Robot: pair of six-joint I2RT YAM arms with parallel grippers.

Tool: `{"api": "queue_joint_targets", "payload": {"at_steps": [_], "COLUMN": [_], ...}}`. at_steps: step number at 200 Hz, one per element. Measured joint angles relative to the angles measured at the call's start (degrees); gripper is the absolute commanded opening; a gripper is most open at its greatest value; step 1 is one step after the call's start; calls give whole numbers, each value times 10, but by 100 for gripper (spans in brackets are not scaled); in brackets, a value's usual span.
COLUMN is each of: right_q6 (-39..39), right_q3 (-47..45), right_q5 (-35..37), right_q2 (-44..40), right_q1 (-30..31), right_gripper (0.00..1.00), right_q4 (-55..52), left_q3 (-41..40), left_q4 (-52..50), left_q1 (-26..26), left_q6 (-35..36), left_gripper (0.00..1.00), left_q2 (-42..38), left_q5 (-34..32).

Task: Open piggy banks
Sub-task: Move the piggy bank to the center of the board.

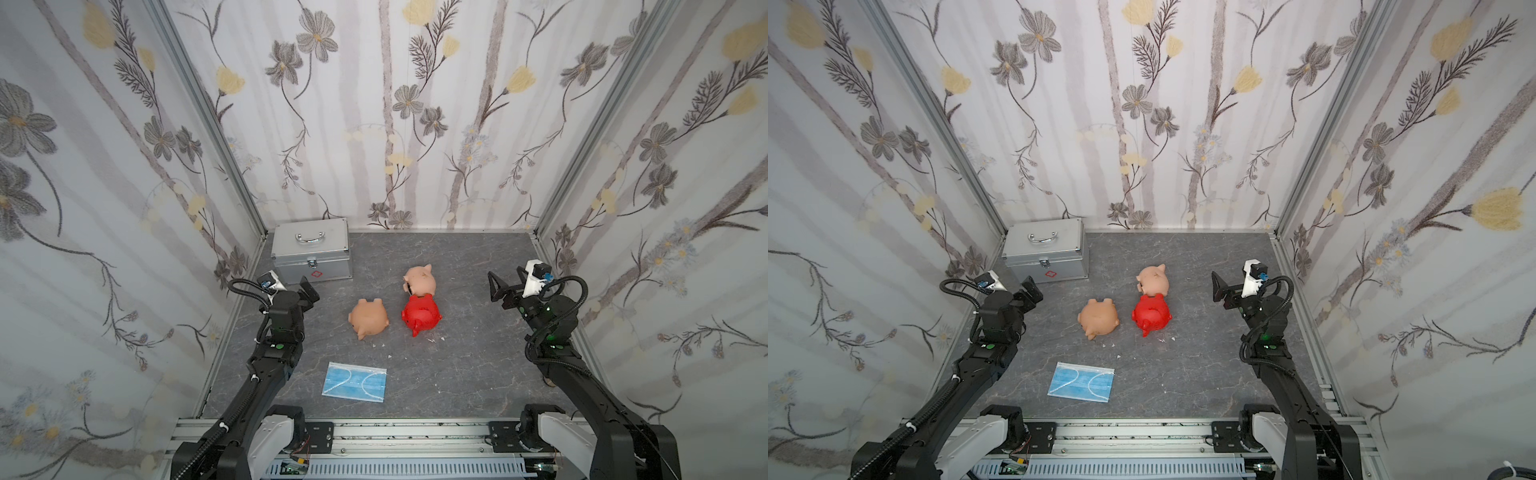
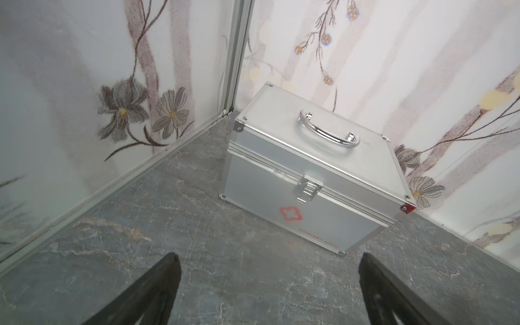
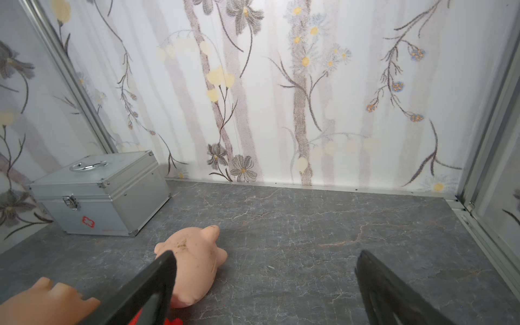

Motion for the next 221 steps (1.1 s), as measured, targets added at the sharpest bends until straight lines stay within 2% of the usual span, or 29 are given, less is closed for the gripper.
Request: {"api": "queue_joint_targets", "payload": {"at_steps": [41, 83, 114, 156, 171, 221], "right_q6": [69, 101, 131, 189, 195, 148], "right_q3": [27, 44, 37, 31, 60, 164], "right_q5": [24, 36, 46, 49, 49, 76], "right_q2": [-26, -39, -60, -47, -17, 81], "right_q1": [1, 0, 0, 3, 31, 204], "right_gripper": [100, 100, 100, 100, 100, 100], "right_q4": [-65, -133, -139, -141, -163, -249], "left_q3": [18, 50, 74, 94, 95, 97], "left_q4": [-73, -101, -108, -108, -106, -91], "left_q1": [-16, -71, -119, -142, -148, -150], "left_q6": [-34, -45, -46, -46, -50, -76], "left_gripper": [100, 100, 100, 100, 100, 100], "left_q2": [-7, 15, 47, 91, 104, 140], "left_q5": [46, 103, 141, 205, 226, 295]}}
